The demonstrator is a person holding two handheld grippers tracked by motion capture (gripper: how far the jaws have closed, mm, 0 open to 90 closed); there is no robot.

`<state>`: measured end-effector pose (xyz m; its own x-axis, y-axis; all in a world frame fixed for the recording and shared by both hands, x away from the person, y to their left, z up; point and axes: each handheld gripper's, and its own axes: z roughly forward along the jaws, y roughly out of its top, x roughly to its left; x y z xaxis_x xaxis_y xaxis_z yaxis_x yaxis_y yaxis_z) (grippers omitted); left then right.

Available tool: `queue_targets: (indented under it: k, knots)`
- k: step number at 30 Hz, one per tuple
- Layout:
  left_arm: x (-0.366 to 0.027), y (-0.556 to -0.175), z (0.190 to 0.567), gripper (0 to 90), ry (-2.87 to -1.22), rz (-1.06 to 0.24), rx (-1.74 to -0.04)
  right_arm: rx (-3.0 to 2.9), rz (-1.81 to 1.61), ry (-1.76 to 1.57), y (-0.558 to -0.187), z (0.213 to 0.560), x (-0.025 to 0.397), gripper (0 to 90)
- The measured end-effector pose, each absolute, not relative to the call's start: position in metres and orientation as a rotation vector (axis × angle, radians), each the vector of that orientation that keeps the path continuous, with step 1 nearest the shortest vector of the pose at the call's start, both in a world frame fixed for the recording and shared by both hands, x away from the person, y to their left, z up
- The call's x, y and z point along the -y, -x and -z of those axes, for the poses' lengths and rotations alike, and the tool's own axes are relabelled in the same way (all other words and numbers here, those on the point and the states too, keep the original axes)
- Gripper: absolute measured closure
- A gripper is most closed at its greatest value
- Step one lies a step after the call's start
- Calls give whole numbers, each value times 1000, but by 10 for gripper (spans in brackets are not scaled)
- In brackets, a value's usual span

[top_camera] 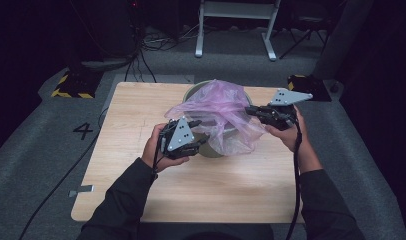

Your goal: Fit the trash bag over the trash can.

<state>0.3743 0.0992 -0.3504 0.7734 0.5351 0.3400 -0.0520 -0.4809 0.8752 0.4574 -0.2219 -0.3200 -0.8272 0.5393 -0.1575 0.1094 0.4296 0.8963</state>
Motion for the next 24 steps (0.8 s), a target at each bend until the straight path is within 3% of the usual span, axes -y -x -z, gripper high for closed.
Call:
queue_targets:
  k: [3, 6, 7, 11, 14, 18, 21, 24]
  knots:
    - [-101, -378, 353, 734, -1966, -749, -355, -2265, -1384, -551, -456, 321, 222, 878]
    - [-104, -382, 354, 871, -1972, -751, -357, -2268, -1390, -549, -455, 321, 222, 850]
    - [-106, -383, 354, 889, -1967, -735, -366, -2264, -1390, -553, -455, 321, 223, 803]
    - [-110, -386, 355, 899, -1968, -714, -378, -2207, -1400, -590, -453, 317, 224, 449]
    - [-111, -387, 356, 899, -1969, -712, -379, -2156, -1414, -566, -448, 312, 225, 345]
    - [-110, -387, 356, 900, -1973, -706, -379, -2113, -1432, -486, -438, 301, 224, 341]
    - [-109, -388, 355, 900, -1977, -707, -376, -2128, -1461, -362, -429, 295, 219, 445]
    - [-109, -388, 355, 900, -1980, -703, -380, -2169, -1445, -297, -427, 294, 213, 485]
